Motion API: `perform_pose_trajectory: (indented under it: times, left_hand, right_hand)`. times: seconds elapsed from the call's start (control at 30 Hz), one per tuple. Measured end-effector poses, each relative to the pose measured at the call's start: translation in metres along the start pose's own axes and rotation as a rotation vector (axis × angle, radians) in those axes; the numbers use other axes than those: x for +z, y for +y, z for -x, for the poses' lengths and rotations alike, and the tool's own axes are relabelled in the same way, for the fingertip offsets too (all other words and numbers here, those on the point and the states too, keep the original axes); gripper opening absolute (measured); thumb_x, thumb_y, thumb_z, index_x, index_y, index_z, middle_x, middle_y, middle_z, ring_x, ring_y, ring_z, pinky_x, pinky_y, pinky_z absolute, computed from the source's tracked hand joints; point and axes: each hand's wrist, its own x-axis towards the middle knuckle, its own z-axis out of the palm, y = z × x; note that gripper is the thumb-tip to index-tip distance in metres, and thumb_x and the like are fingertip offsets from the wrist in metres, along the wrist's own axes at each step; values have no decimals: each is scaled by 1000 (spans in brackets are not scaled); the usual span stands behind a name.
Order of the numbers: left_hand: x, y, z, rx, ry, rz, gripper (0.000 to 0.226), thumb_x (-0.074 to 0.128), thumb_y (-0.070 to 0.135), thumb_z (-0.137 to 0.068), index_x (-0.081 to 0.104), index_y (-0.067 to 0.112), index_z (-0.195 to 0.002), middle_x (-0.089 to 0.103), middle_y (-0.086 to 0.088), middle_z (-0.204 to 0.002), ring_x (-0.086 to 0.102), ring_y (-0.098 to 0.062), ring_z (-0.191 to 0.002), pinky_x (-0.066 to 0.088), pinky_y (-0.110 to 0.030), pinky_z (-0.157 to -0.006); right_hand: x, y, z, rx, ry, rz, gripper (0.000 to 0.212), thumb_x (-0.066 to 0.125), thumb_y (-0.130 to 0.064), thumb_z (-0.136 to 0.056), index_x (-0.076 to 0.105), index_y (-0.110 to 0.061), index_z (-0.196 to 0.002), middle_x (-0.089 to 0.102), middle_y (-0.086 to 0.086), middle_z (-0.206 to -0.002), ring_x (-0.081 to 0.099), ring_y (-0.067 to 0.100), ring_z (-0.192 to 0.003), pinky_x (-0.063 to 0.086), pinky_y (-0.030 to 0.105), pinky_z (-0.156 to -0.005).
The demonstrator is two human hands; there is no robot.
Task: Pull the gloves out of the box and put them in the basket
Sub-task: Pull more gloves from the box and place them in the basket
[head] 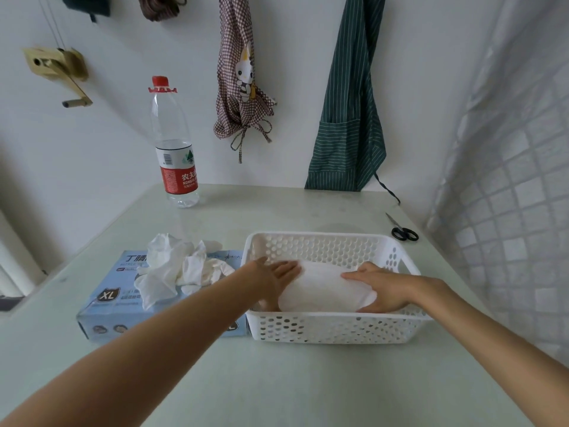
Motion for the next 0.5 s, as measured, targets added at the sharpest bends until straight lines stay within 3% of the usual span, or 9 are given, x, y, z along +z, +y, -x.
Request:
perform_pose_trajectory:
  times: [0.1, 0.27, 0.37, 0.43, 0.5]
  left_hand:
    - [4, 7, -2, -16, -2, -40, 88, 46, 45, -95, -19, 16, -148, -22, -1, -156, -9, -13, -146, -1, -43, -118]
    - [-5, 4, 1, -14, 0, 82, 96, 59, 47, -87, -9, 21, -151, -12, 3, -159, 0, -14, -146, 8, -45, -118]
    - [-11, -2, 10, -14, 161, 230, 95, 64, 60, -77, 18, 20, -150, 20, 1, -157, 22, -20, -143, 20, -44, -117]
    - [-17, -7, 27, -49, 312, 363, 92, 65, 65, -73, 33, 19, -146, 37, 1, -149, 35, -22, -136, 29, -42, -113]
    - [-17, -17, 49, -72, 495, 478, 72, 61, 61, -79, 44, 24, -139, 46, 5, -143, 43, -19, -130, 36, -40, -108]
  right_hand:
    - [3, -2, -4, 28, -5, 30, 86, 66, -42, -85, 11, -35, -151, 16, -1, -150, 26, 25, -135, 27, 39, -112]
    - [-6, -9, -13, 89, -61, 116, 94, 71, -44, -80, 10, -35, -151, 15, 3, -151, 30, 29, -137, 28, 43, -114]
    - [-15, -14, -13, 102, -75, 88, 94, 75, -42, -77, 17, -34, -150, 16, 1, -151, 41, 27, -131, 37, 37, -109]
    - [-19, -18, -9, 108, -66, 77, 91, 76, -37, -77, 22, -31, -149, 15, 0, -152, 35, 25, -135, 36, 35, -109]
    - [-23, -24, -1, 145, -42, 100, 85, 75, -33, -79, 26, -28, -148, 16, -1, -153, 34, 22, -136, 35, 32, -109]
